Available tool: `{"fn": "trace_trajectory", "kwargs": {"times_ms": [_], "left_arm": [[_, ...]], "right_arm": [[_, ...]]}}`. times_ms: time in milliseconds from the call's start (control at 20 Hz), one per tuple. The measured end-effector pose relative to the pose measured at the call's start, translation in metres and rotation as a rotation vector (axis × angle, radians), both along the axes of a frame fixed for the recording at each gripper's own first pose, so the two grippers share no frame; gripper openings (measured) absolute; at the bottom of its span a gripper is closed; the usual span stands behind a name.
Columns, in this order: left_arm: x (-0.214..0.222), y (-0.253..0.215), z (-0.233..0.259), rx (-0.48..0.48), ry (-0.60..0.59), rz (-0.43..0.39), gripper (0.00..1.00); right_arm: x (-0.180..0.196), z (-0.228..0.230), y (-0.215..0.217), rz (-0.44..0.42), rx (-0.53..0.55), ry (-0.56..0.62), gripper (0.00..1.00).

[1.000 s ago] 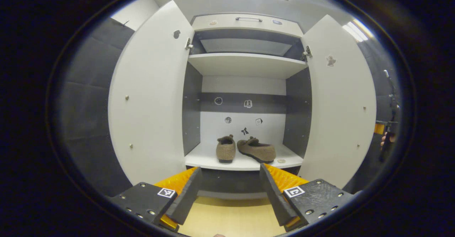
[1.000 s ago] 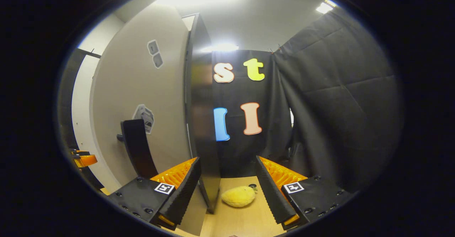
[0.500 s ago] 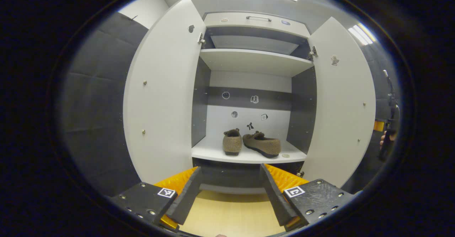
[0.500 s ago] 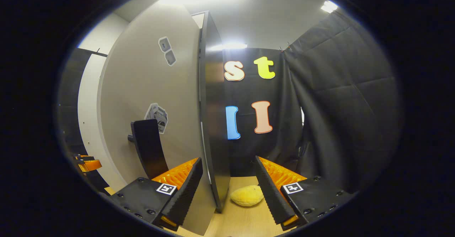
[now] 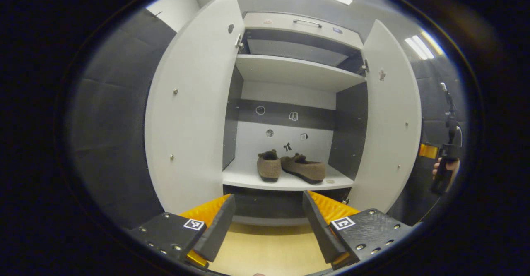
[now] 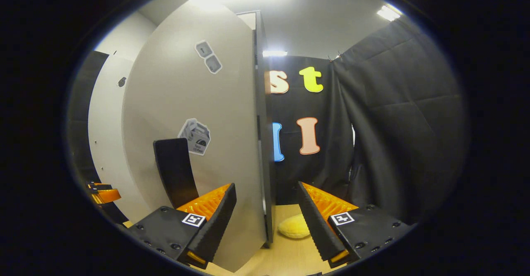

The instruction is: Grab one shoe with the right hand and put it into the shoe cabinet, grab the other shoe with the left hand and put it into the shoe cabinet; then close the right door with the right hand and the left door with the left hand.

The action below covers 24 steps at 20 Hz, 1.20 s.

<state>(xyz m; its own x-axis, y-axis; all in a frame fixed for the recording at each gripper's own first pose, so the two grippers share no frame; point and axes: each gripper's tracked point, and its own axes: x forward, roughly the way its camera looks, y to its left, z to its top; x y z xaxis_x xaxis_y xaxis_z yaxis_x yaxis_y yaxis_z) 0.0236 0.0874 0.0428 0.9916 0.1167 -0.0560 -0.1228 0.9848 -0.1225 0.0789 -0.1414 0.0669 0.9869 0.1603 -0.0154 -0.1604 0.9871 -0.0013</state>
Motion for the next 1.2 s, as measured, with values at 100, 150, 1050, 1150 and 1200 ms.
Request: {"fn": "trace_trajectory", "kwargs": {"times_ms": [100, 150, 1050, 1150, 1200], "left_arm": [[-0.009, 0.007, -0.004, -0.021, 0.014, -0.008, 0.94], [-0.016, 0.011, -0.005, -0.024, 0.016, -0.005, 0.94], [-0.125, 0.200, 0.047, 0.080, -0.092, 0.367, 0.94], [-0.119, 0.218, 0.051, 0.070, -0.108, 0.358, 0.94], [-0.113, 0.230, 0.051, 0.063, -0.108, 0.352, 0.94]], "right_arm": [[0.004, 0.001, 0.017, 0.011, -0.013, -0.009, 0.89], [0.004, 0.000, 0.025, 0.016, -0.016, -0.014, 0.94], [-0.005, -0.042, 0.093, 0.025, 0.016, 0.042, 0.95], [-0.011, -0.040, 0.095, 0.007, 0.027, 0.031, 0.95], [-0.015, -0.040, 0.098, 0.013, 0.028, 0.033, 0.95]]}}
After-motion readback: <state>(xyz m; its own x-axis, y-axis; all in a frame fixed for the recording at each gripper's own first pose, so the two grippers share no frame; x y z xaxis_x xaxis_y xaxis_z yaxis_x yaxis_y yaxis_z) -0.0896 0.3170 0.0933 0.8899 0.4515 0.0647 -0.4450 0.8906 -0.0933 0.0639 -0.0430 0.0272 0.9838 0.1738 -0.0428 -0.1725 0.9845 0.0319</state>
